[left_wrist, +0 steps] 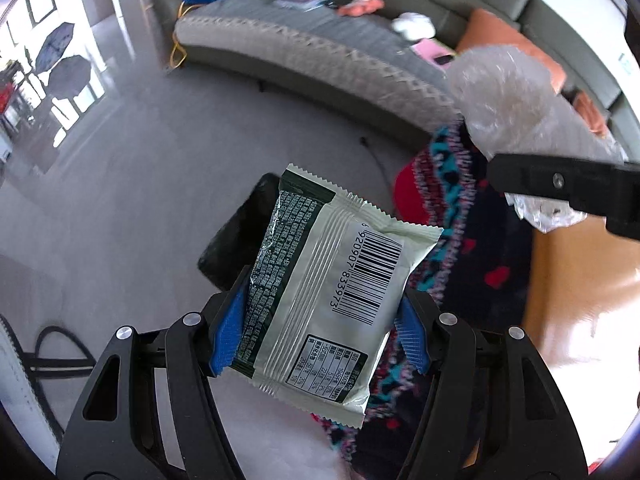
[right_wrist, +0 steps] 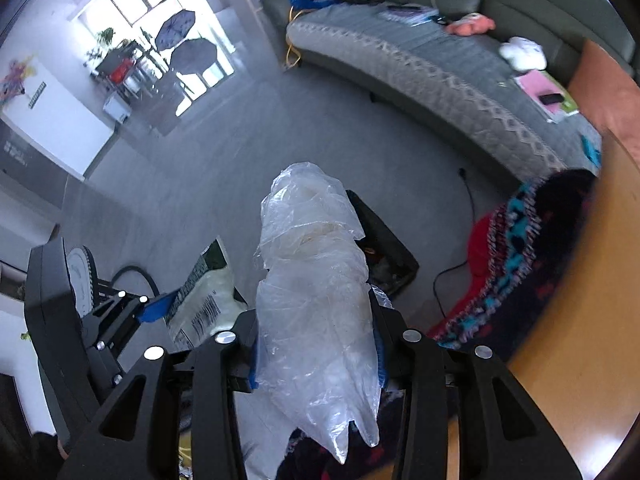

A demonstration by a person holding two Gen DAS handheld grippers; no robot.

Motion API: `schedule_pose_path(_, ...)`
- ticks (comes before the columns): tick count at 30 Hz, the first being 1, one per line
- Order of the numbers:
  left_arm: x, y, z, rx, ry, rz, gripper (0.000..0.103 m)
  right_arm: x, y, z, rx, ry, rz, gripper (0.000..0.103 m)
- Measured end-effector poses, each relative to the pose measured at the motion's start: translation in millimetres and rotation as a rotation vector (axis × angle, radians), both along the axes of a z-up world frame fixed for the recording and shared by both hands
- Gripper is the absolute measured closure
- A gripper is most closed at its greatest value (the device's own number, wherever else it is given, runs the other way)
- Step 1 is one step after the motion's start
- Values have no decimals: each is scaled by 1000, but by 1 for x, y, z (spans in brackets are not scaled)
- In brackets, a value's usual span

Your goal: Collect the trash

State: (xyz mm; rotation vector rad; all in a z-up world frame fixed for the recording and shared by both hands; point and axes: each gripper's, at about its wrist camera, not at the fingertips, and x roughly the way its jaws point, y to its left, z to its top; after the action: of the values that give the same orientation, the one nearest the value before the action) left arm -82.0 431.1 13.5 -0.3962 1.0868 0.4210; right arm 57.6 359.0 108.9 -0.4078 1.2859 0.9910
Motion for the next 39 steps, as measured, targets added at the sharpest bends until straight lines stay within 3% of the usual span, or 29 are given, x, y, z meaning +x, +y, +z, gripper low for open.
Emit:
schedule_pose_path(2, 7, 17, -9, 5, 19, 13, 29, -1, 15, -10, -39, 11, 1, 50)
schedule_pose_path(3, 10, 23, -11, 11, 31, 20, 9, 1, 23, -14, -51, 7, 1, 50)
schedule_pose_path(4, 13, 29, -14, 30, 46, 36, 6, 1, 25, -14, -54, 1, 2, 50)
schedule_pose_path(14, 4, 53, -22, 2, 56, 94, 6, 8, 19, -21, -45, 21, -32, 49)
schedule_pose_path(24, 7, 31, 0, 28, 16, 46, 6, 0, -27, 9, -10, -22, -64, 49)
schedule_pose_path(32, 11, -31, 43, 73, -63, -41, 6, -2, -108, 40, 39, -65, -155, 44)
schedule_pose_path(39, 35, -115, 64, 83, -106, -172, 6, 0, -198, 51, 37, -113, -247, 21)
